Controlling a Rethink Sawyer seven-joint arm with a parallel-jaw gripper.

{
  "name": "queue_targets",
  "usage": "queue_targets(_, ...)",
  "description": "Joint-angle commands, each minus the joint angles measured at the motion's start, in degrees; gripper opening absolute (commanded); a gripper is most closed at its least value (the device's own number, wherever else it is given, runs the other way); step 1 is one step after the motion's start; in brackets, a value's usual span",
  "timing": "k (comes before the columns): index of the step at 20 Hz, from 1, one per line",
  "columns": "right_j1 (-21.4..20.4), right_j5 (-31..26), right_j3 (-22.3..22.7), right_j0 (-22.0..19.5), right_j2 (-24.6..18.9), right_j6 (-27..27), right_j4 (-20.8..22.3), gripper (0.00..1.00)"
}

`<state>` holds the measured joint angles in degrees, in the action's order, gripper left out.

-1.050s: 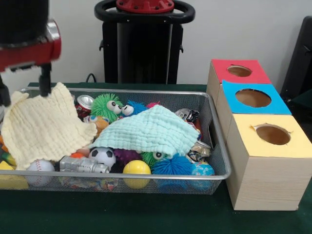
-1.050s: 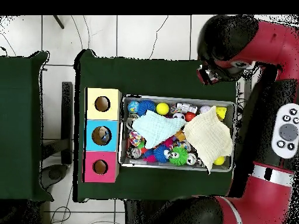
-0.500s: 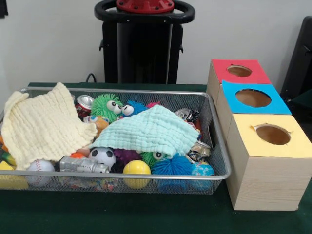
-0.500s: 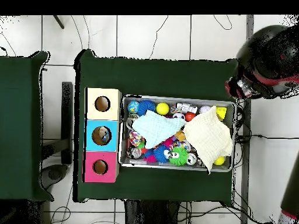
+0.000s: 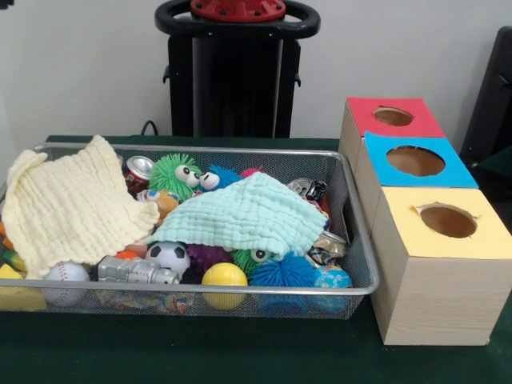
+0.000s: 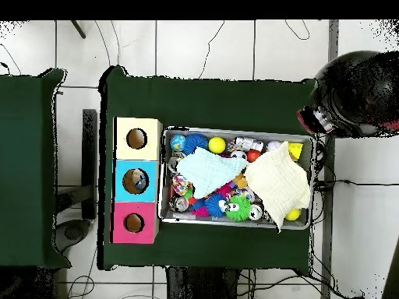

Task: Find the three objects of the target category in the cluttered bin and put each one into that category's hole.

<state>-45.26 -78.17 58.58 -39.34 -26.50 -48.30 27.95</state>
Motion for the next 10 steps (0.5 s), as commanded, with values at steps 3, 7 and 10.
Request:
queue_targets(3, 2.9, 5.8, 14.0, -0.1, -3.2, 8.8, -1.2, 1.00)
queue_targets(7, 4.2, 8.6, 14.4, 0.1, -3.0, 7.8, -0.1, 1.00)
queue_targets(10, 4.8, 10.0, 14.8, 0.4, -2.8, 6.9, 0.3, 1.00)
